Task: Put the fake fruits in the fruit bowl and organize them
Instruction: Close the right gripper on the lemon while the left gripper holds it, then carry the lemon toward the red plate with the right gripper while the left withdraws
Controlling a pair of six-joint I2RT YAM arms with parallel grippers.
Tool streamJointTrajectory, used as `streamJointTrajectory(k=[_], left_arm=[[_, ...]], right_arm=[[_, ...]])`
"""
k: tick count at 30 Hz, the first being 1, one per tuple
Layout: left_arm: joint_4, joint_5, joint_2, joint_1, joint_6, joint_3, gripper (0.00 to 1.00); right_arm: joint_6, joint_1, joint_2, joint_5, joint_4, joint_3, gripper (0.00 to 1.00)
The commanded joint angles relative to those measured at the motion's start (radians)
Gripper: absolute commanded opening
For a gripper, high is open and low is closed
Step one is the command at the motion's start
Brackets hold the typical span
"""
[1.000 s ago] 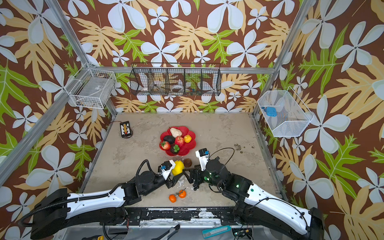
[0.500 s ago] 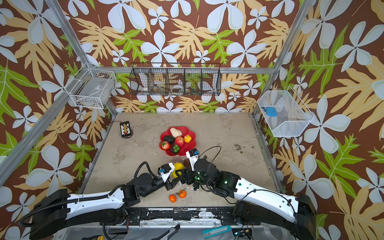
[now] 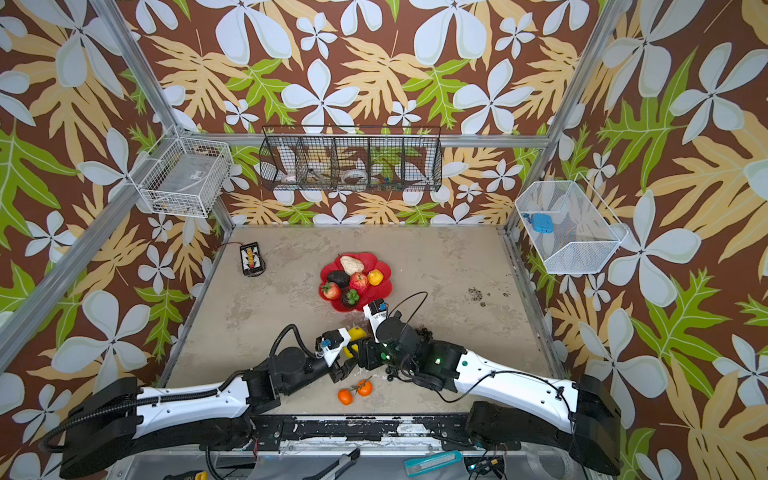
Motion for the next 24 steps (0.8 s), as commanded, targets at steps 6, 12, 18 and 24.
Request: streamJointTrajectory(k=[6, 12, 18, 24], left_arm=[[0.057, 0.021, 0.005, -0.002, -0.002, 0.005, 0.66], [0.054, -0.007, -0.02, -0.003, -0.036, -0.006, 0.87], [0.028, -0.064, -0.094, -0.001, -0.046, -0.03, 1.0], [0.048, -0.19, -0.244, -0.001, -0.062, -0.096, 1.0]], right_arm=[[0.013, 0.009, 0.016, -0.024, 0.047, 0.005, 0.48], [0.015, 0.009, 0.004, 0.02, 0.04, 0.008, 0.48], [0.0, -0.004, -0.03, 0.128, 0.02, 0.026, 0.48], [-0.014, -0.158, -0.036, 0.084, 0.035, 0.047, 0.48]])
